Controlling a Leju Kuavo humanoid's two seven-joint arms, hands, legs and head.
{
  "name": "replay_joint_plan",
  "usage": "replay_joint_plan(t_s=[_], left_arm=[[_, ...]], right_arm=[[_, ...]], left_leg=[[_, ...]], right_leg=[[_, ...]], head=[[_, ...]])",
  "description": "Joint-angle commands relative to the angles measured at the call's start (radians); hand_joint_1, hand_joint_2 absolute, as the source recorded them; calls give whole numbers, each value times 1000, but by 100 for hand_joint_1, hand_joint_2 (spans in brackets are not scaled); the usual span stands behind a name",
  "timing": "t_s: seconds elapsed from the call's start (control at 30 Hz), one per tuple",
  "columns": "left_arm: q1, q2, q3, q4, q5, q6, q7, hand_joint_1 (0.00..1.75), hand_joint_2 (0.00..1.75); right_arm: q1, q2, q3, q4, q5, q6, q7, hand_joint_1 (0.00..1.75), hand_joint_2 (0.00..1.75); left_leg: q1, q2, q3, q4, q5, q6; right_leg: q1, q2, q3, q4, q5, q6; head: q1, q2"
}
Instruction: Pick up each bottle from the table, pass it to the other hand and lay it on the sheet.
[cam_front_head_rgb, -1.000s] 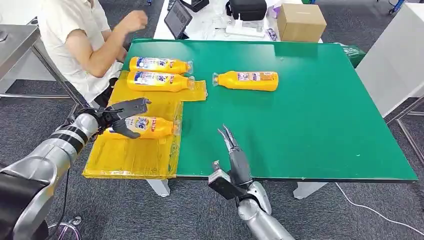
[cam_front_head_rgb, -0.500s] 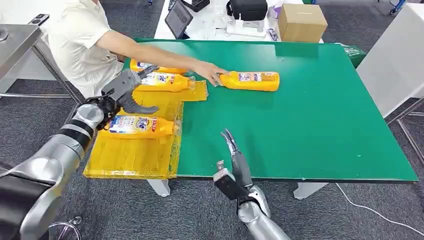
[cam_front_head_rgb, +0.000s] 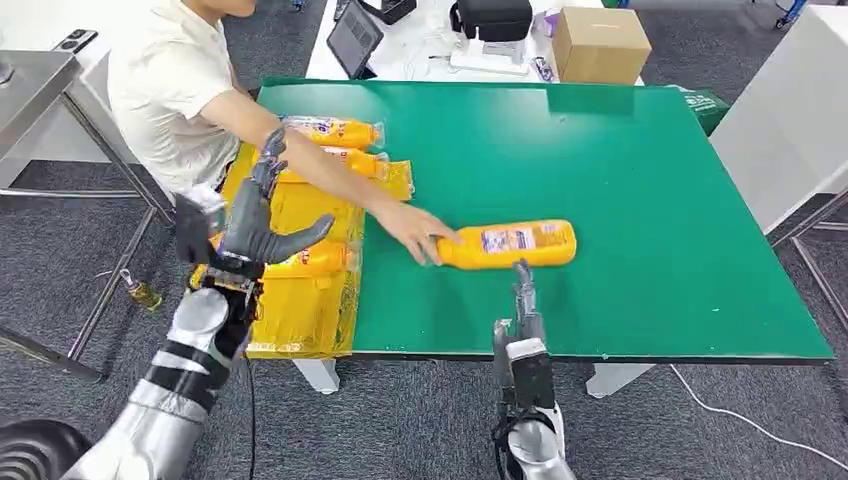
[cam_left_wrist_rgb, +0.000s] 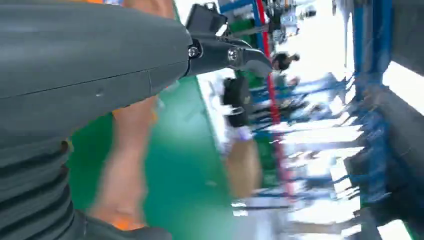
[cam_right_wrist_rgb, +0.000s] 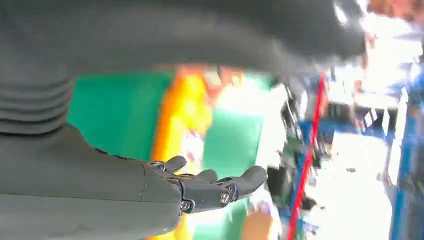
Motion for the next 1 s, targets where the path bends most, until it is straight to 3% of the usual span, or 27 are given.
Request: replay_joint_plan(t_s=[0.03, 0.07, 0.1, 0.2, 0.33, 0.4, 0.53, 0.63, 0.83, 0.97, 1.0], left_arm=[[368, -77, -86, -265, 76, 132, -78, 0, 175], [365, -76, -87, -261, 77, 133, -80, 0, 175], [356, -76, -86, -256, 78, 134, -79, 0, 175], [345, -75, -79, -256, 81, 135, -77, 0, 175], [338, -75, -74, -255, 85, 135, -73, 0, 175], [347, -72, -86, -248, 59, 131, -67, 0, 175], [367, -61, -140, -235, -23, 117, -96, 0, 175], [349, -62, -175, -235, -39, 111, -100, 0, 175], [318, -64, -193, -213, -45, 112, -90, 0, 175], [292, -67, -203, -193, -47, 108, -79, 0, 175], [285, -70, -205, -187, -47, 107, -77, 0, 175]], right_arm=[[18, -52, -248, 13, 536, -194, 1, 0, 175], [16, -62, -246, 15, 526, -194, 1, 0, 175], [14, -68, -244, 17, 519, -194, 1, 0, 175], [13, -64, -243, 17, 522, -194, 1, 0, 175], [14, -54, -244, 15, 531, -194, 1, 0, 175], [4, -11, -430, 6, 891, -194, 22, 0, 175], [-61, -149, -517, 59, 1098, -194, 53, 0, 175], [-143, -246, -403, 180, 1150, -194, 165, 0, 175], [-285, -318, -213, 395, 1161, -194, 301, 0, 175], [-414, -353, -62, 555, 1152, -162, 365, 0, 175], [-442, -353, -40, 584, 1156, -142, 374, 0, 175]], left_leg=[[-1, 0, 7, -3, -3, 3], [-1, 0, 3, -2, -2, 2], [0, 0, 11, -2, -6, 4], [0, -1, 1, 0, -3, 2], [0, 1, 3, -1, -3, 2], [1, 1, 5, -1, -4, 2], [0, -2, 5, -1, -3, 3], [0, 0, 5, 0, -3, 4], [-2, 2, 2, 0, -2, 3], [-1, 6, 9, -2, -3, 5], [-2, 6, 3, 0, -2, 4]], right_leg=[[0, -1, 8, -5, -2, -1], [-1, 0, 3, -3, -1, -1], [1, -2, 12, -5, -5, -3], [0, 0, 1, -2, -1, -1], [1, 1, 3, -2, -1, -2], [2, 1, 5, -3, -1, -3], [1, -2, 6, -3, -2, -2], [1, 0, 6, -3, -1, -1], [-2, 3, 3, -3, 2, -1], [1, 4, 9, -4, 1, -5], [-1, 5, 3, -2, 2, -1]], head=[[1, 0], [0, 0], [1, 0], [0, 0], [0, 0], [0, 0], [0, 0], [0, 0], [0, 0], [0, 0], [0, 0]])
